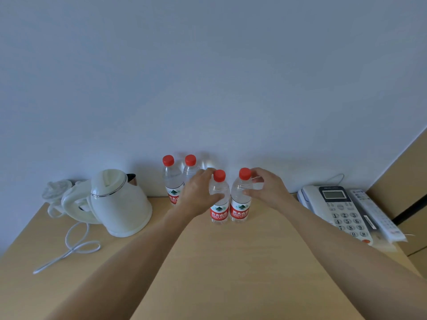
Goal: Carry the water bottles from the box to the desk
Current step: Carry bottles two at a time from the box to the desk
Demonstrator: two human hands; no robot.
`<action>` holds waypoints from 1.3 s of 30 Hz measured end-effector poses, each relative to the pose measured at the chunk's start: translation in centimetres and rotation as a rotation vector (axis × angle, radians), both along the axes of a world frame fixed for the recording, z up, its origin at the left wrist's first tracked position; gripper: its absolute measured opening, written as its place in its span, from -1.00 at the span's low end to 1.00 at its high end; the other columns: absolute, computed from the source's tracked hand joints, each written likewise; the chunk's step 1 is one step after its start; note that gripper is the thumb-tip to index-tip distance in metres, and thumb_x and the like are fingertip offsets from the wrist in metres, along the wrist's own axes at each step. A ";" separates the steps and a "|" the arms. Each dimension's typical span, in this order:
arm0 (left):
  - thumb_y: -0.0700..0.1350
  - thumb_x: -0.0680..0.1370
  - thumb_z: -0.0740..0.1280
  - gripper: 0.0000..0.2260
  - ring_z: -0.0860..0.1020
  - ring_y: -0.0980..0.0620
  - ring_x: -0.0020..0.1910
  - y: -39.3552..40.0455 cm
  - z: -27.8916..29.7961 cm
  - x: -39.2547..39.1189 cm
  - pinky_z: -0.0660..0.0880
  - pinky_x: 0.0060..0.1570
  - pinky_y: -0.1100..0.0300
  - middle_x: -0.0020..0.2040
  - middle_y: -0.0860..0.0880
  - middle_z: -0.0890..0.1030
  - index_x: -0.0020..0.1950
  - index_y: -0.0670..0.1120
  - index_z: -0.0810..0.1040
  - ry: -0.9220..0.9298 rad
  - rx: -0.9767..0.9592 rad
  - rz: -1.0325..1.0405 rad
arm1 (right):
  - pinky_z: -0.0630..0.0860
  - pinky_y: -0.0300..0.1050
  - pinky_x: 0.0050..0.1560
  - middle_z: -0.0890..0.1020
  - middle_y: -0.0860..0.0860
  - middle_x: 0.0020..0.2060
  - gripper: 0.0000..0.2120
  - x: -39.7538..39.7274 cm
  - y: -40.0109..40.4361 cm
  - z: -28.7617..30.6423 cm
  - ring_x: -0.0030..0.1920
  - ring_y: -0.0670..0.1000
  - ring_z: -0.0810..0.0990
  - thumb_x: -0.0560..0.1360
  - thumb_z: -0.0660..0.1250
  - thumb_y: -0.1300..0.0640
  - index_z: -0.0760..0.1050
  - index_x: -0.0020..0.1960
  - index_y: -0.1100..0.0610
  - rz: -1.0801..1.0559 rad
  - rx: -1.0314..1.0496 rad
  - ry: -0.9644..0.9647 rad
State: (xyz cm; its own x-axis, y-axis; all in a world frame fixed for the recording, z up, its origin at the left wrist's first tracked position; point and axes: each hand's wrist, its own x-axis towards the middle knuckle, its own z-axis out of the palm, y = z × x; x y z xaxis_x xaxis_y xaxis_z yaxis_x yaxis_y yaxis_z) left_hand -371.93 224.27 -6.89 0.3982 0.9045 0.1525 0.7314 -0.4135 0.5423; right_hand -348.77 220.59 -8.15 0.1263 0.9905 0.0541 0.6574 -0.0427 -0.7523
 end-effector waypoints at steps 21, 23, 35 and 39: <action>-0.17 0.48 0.50 -0.71 0.62 -0.04 0.02 3.9 4.2 2.8 0.63 0.01 0.04 0.07 -0.04 0.65 0.19 -0.06 0.63 0.387 0.169 -0.098 | 0.55 0.03 0.11 0.67 0.03 0.00 -0.69 -1.5 0.0 4.0 0.00 0.04 0.60 0.40 0.53 0.22 0.57 0.11 0.13 0.060 0.142 -0.245; -0.17 0.48 0.50 -0.71 0.61 -0.04 0.02 4.3 4.3 2.8 0.61 0.00 0.08 0.07 -0.05 0.65 0.19 -0.08 0.63 0.371 0.168 -0.092 | 0.54 0.04 0.11 0.66 0.05 -0.01 -0.69 -1.5 0.0 4.1 0.00 0.07 0.60 0.39 0.53 0.24 0.57 0.10 0.15 0.060 0.143 -0.241; -0.23 0.52 0.42 -0.75 0.61 -0.15 0.02 7.2 4.7 3.3 0.58 0.01 0.03 0.09 -0.14 0.63 0.20 -0.14 0.62 0.378 0.176 -0.040 | 0.52 0.02 0.11 0.66 0.07 -0.02 -0.70 -1.7 -0.1 4.1 0.00 0.08 0.59 0.40 0.52 0.26 0.56 0.10 0.17 0.052 0.158 -0.210; -0.24 0.53 0.41 -0.77 0.60 -0.14 0.00 7.6 4.6 3.3 0.57 -0.01 0.04 0.07 -0.14 0.63 0.18 -0.14 0.61 0.380 0.174 -0.044 | 0.52 -0.03 0.11 0.66 0.07 -0.01 -0.71 -1.9 -0.2 4.1 0.00 0.06 0.61 0.40 0.51 0.27 0.57 0.10 0.19 0.042 0.172 -0.198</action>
State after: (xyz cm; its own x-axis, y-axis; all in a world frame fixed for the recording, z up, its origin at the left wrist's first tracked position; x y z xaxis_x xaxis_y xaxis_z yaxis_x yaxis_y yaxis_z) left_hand -368.60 231.87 -2.32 0.4932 0.8592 0.1359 0.8456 -0.5102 0.1569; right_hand -350.62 220.38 -4.09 0.0552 0.9687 0.2420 0.7912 0.1055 -0.6025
